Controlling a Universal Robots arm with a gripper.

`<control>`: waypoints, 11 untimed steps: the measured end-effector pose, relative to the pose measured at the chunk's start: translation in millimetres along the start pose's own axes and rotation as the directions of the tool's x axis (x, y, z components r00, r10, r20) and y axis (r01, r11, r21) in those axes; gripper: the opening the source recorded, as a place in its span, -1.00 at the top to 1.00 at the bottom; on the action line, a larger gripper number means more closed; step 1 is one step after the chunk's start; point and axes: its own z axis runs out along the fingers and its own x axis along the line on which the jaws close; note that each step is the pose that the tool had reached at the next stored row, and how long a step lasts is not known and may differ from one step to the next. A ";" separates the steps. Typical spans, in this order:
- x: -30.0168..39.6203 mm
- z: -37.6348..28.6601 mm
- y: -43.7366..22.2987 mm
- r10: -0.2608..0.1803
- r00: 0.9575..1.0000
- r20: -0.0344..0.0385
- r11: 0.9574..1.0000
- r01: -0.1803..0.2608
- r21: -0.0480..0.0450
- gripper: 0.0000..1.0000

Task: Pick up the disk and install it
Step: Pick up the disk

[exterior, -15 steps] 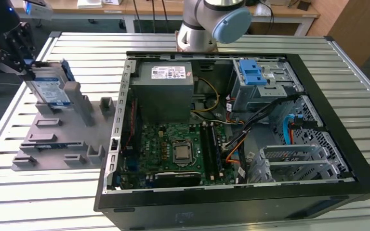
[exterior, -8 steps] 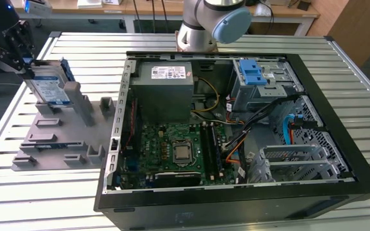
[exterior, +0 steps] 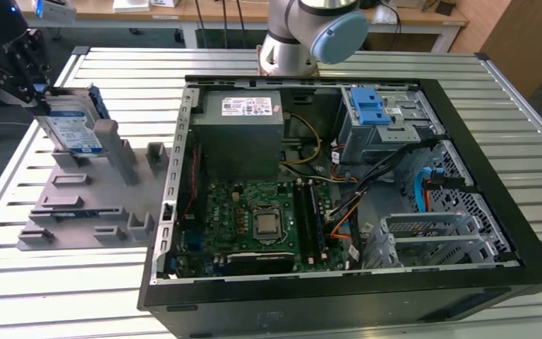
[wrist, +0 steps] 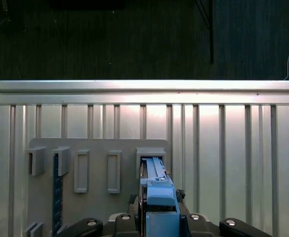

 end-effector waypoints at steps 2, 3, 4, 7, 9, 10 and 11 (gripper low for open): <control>-0.2 -2.5 0.1 0.000 1.000 0.000 1.000 0.000 0.000 0.27; -0.2 -2.6 0.1 0.000 1.000 0.000 1.000 0.000 0.000 0.27; -0.2 -2.8 0.1 0.000 1.000 0.000 1.000 0.000 0.000 0.27; -1.2 -5.2 0.1 0.000 1.000 0.000 1.000 0.000 0.000 0.27; -2.9 -7.8 0.2 0.000 1.000 0.000 1.000 0.000 0.000 0.27; -3.0 -7.8 0.2 0.000 1.000 0.000 1.000 0.000 0.000 0.27; -3.1 -7.8 0.2 0.000 1.000 0.000 1.000 0.000 0.000 0.27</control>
